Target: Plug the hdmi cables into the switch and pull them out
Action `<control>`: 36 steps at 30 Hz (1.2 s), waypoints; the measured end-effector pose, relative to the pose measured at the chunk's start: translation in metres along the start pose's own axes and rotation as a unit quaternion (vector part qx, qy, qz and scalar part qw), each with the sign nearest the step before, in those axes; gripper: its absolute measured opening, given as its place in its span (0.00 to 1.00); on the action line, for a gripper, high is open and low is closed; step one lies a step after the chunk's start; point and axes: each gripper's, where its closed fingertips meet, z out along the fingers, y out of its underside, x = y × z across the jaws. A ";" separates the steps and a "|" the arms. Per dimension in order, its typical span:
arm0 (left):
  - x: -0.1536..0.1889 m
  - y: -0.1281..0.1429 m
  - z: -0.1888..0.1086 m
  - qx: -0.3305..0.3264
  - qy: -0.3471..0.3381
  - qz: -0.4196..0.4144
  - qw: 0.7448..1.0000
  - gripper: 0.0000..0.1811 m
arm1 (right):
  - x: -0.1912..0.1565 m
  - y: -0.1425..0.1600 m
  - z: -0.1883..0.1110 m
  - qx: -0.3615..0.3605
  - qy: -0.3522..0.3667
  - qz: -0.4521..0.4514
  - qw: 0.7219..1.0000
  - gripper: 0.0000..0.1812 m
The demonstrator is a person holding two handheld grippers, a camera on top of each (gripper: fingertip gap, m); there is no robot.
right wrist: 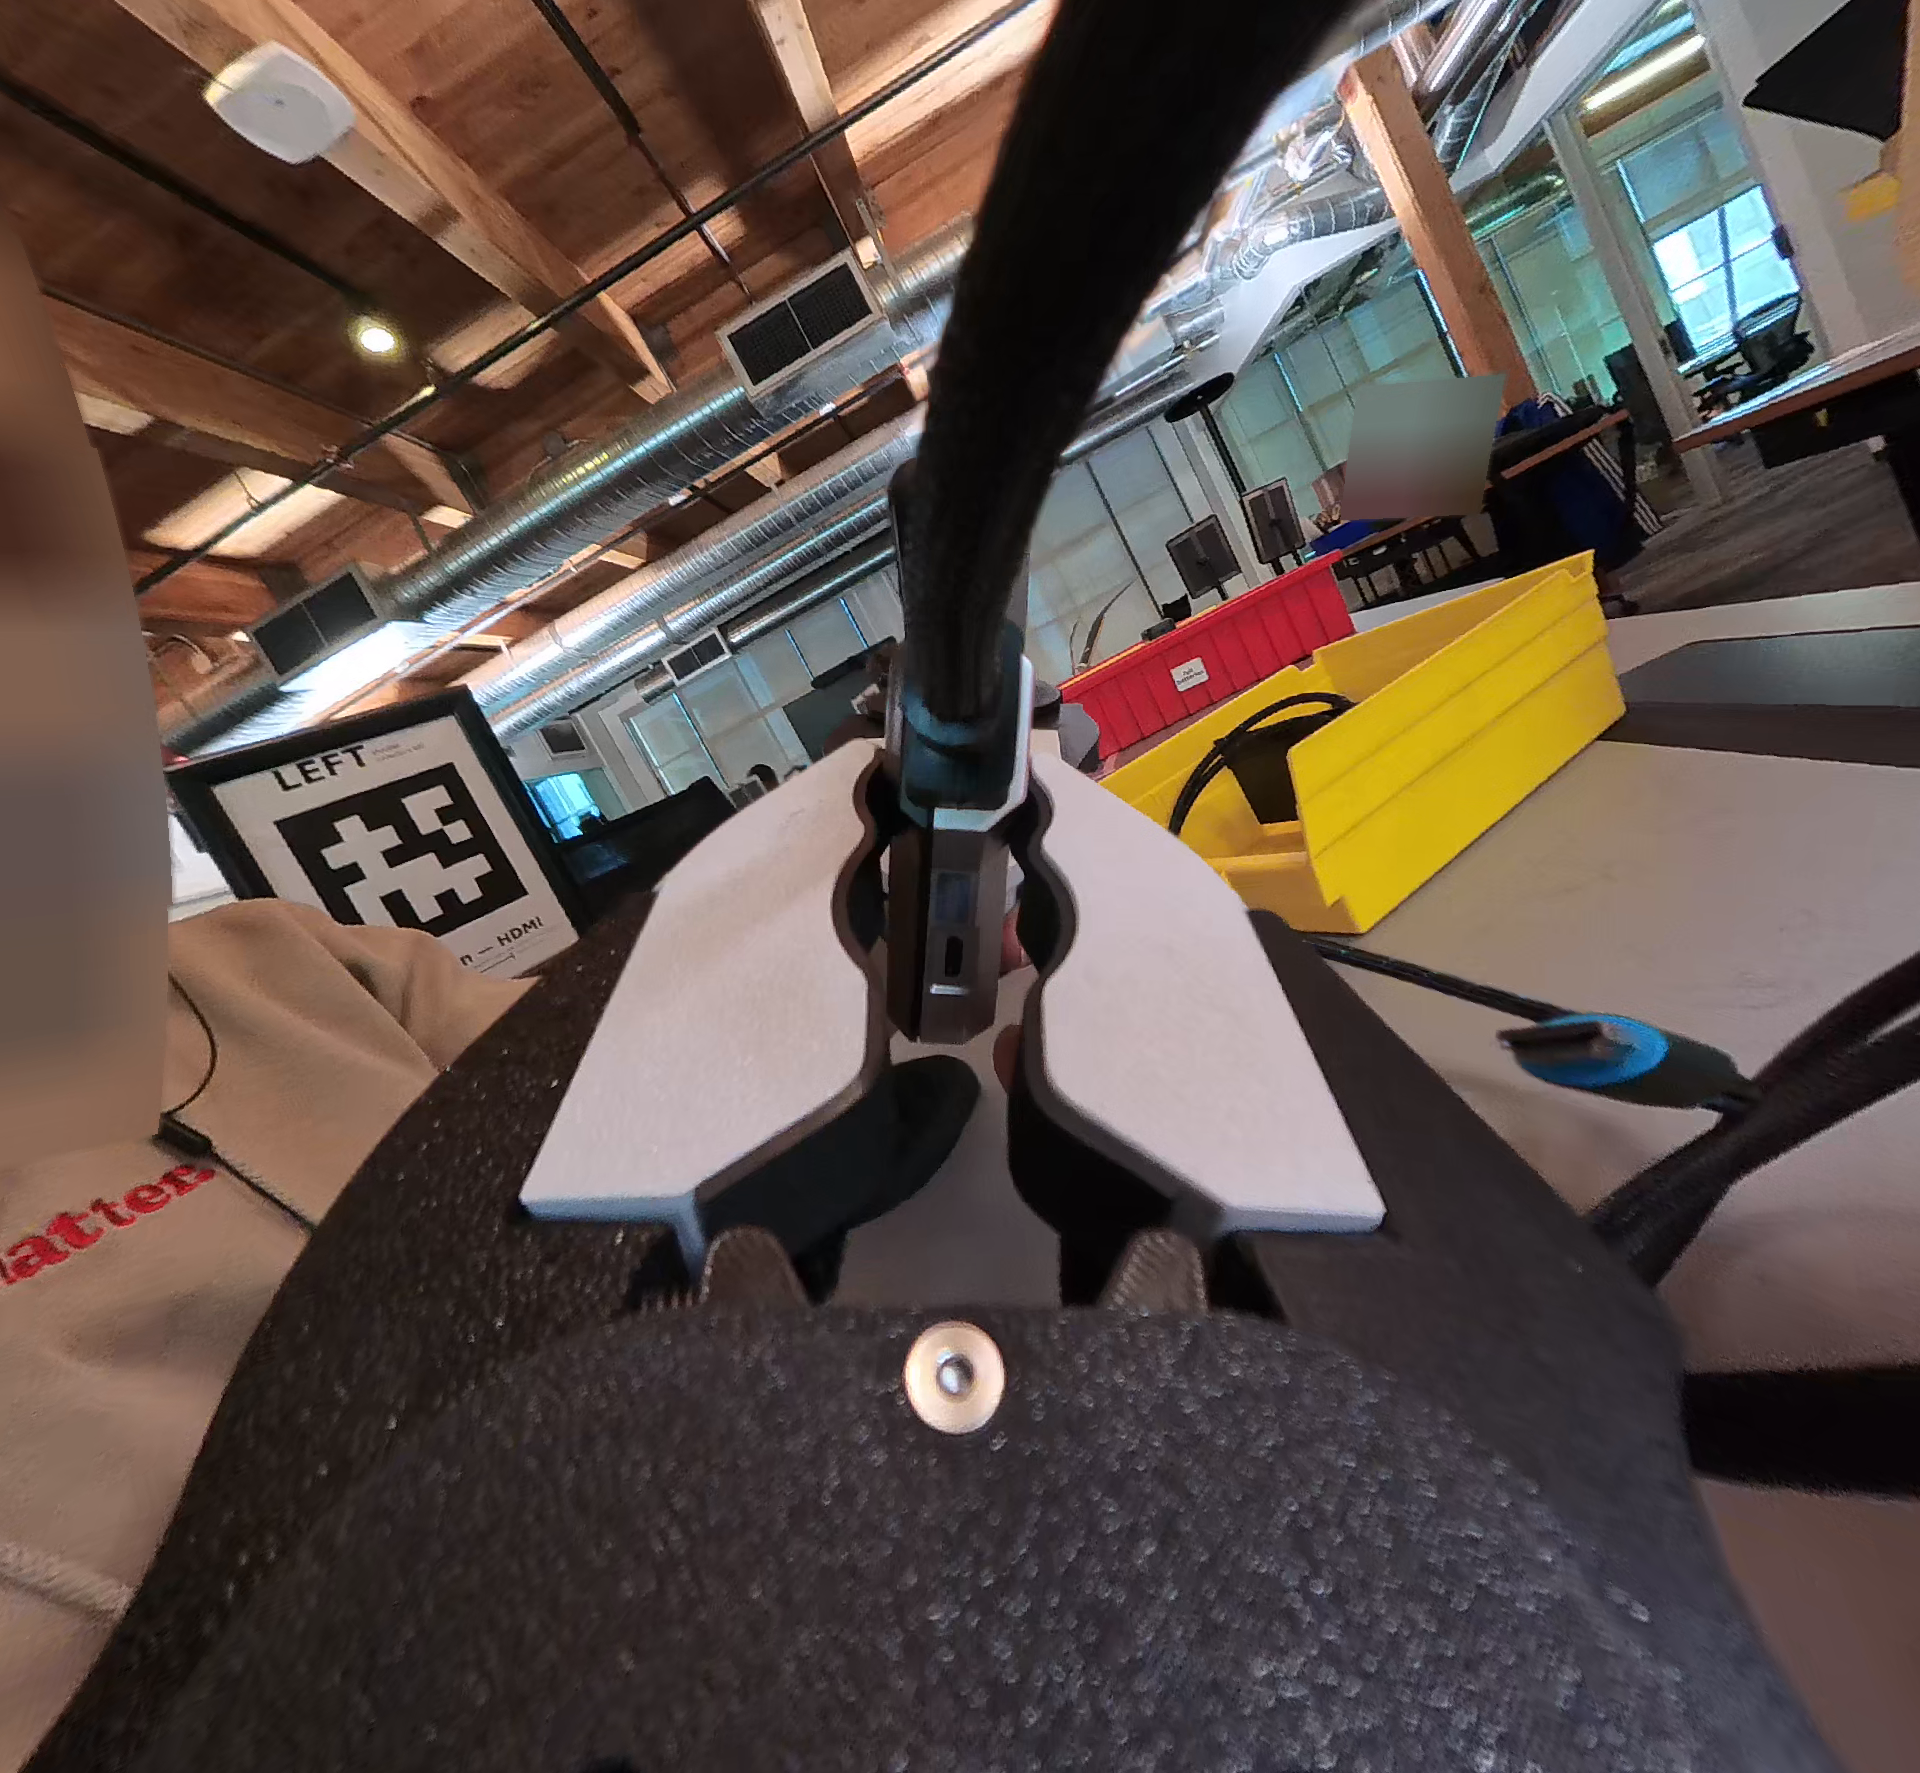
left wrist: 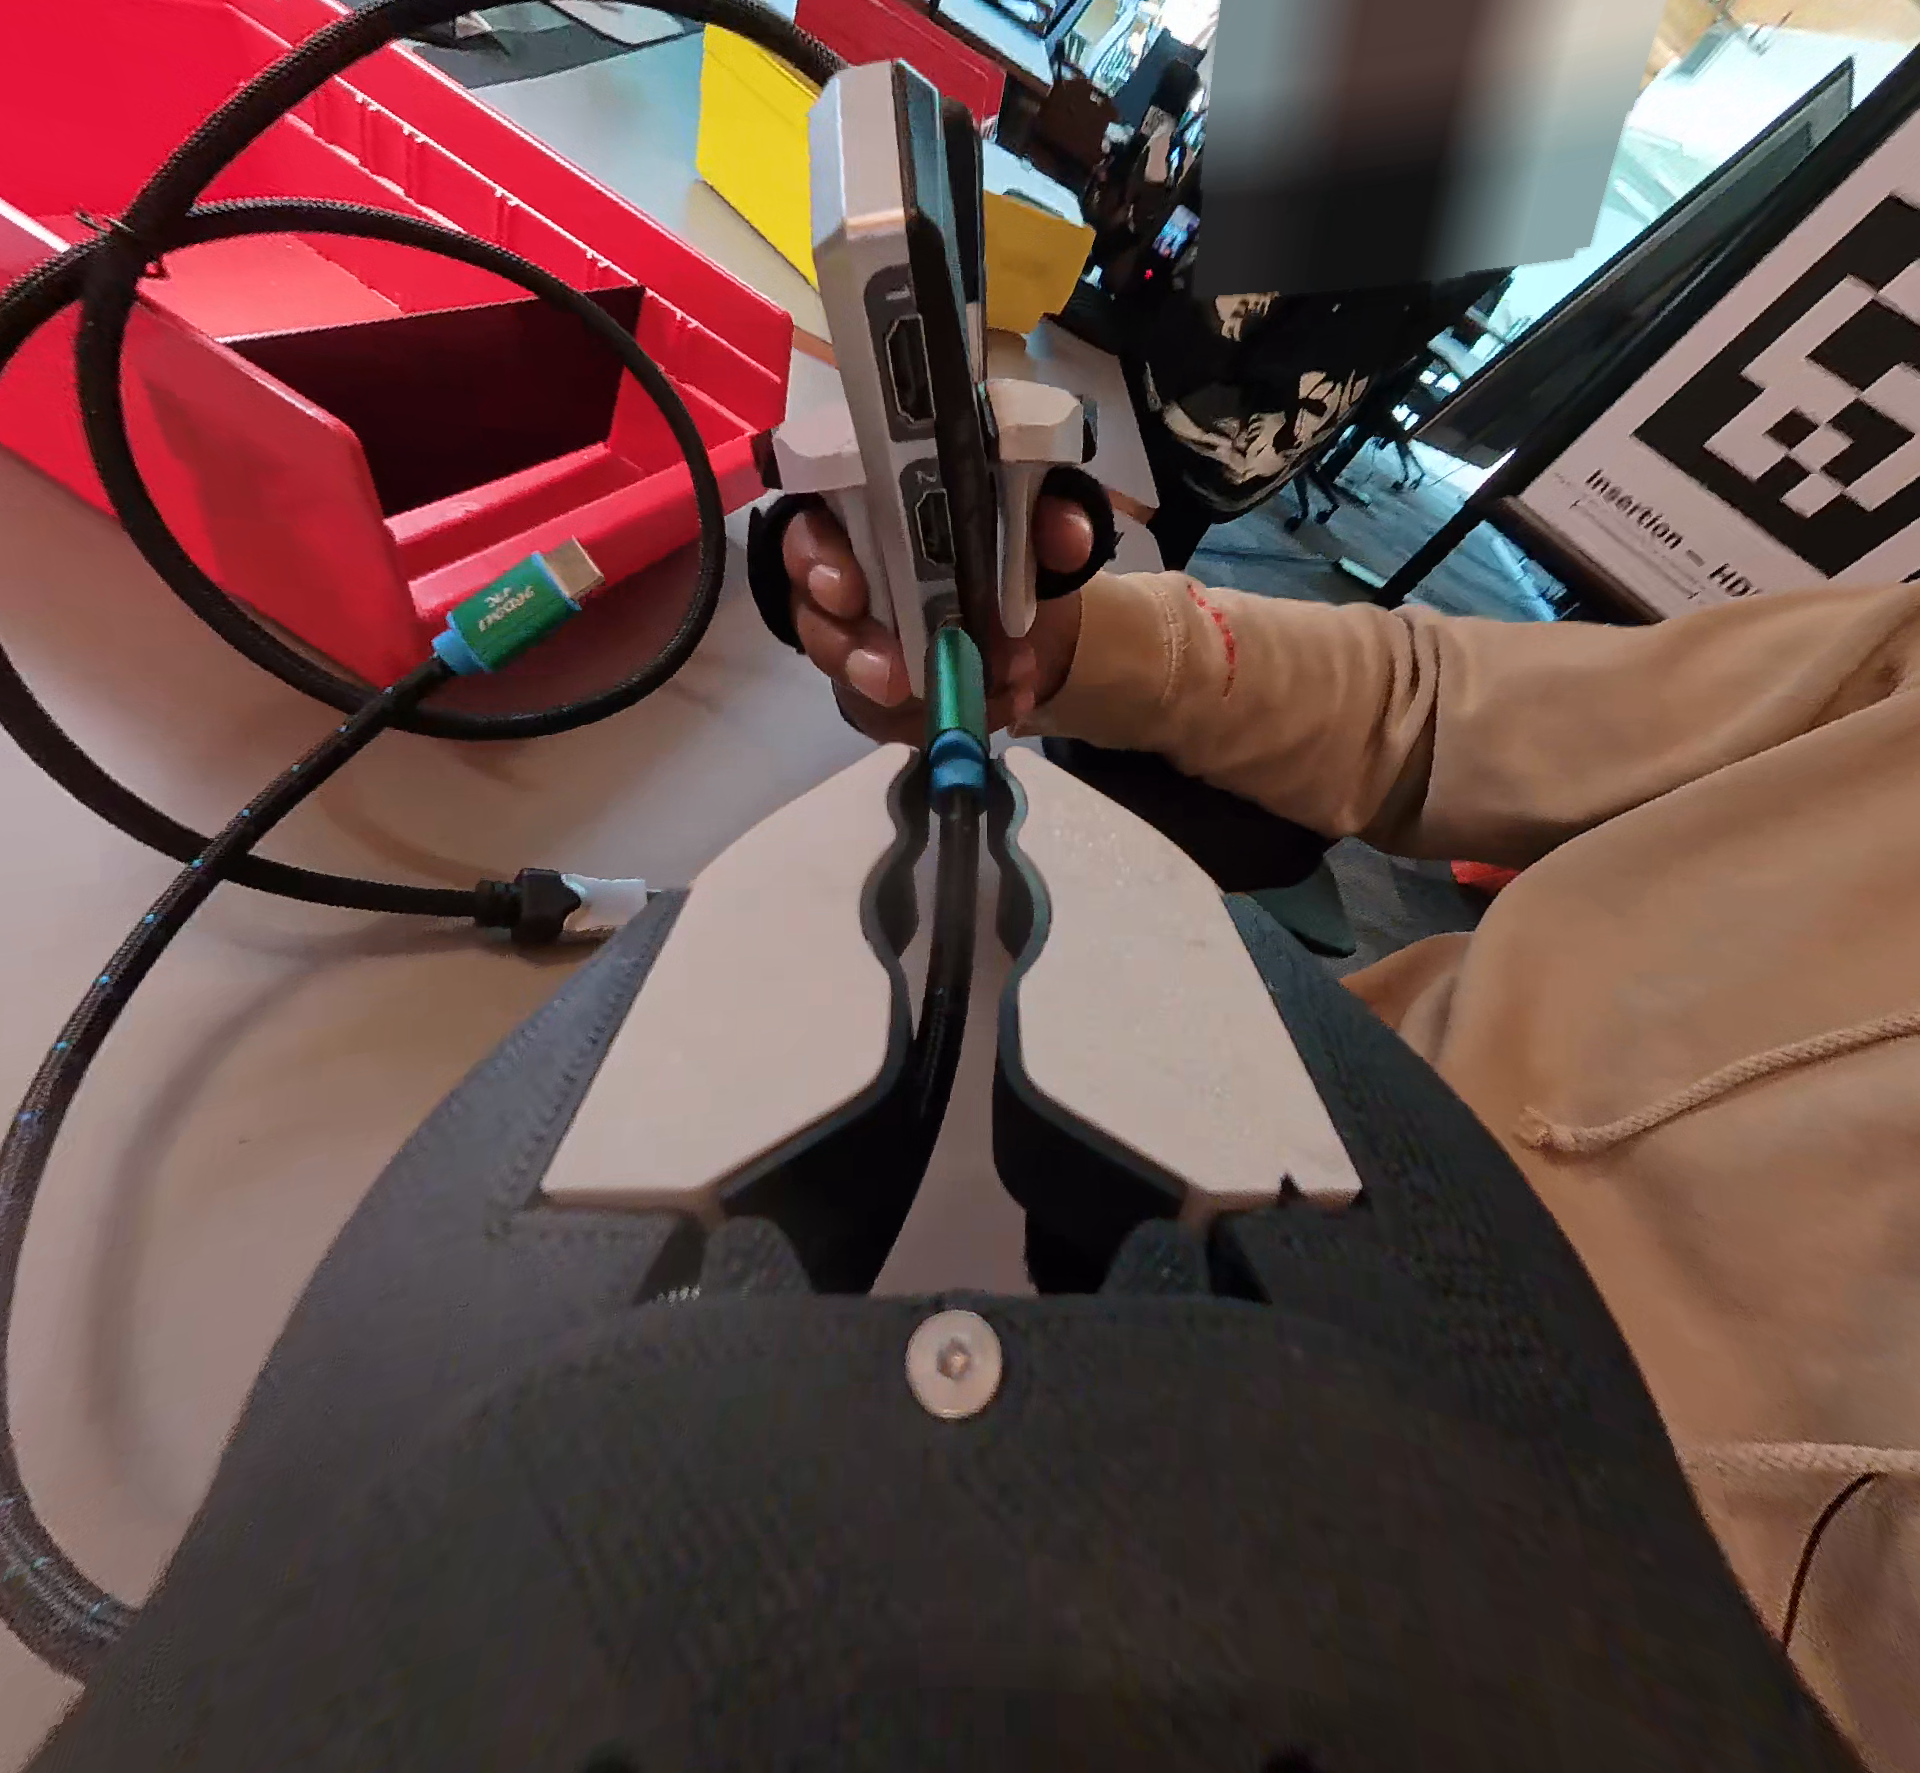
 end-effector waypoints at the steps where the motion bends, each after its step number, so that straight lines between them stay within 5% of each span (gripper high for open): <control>1: 0.000 -0.001 0.001 0.007 0.004 -0.008 1.000 0.06 | 0.001 -0.001 -0.001 0.004 -0.001 0.006 1.000 0.12; 6: -0.003 -0.002 0.002 0.021 0.009 -0.023 0.999 0.06 | 0.004 -0.001 -0.003 -0.004 0.007 0.009 1.000 0.12; 14: -0.001 0.004 -0.004 -0.002 0.020 -0.014 1.000 0.06 | 0.003 0.030 -0.004 -0.170 0.033 -0.072 0.982 0.14; 23: -0.005 0.023 -0.001 -0.065 0.005 0.001 0.998 0.06 | 0.006 0.053 -0.010 -0.245 0.028 -0.072 0.967 0.12; 36: -0.009 0.027 0.007 -0.063 0.014 -0.038 0.997 0.06 | 0.011 0.057 -0.018 -0.246 0.021 -0.046 0.968 0.12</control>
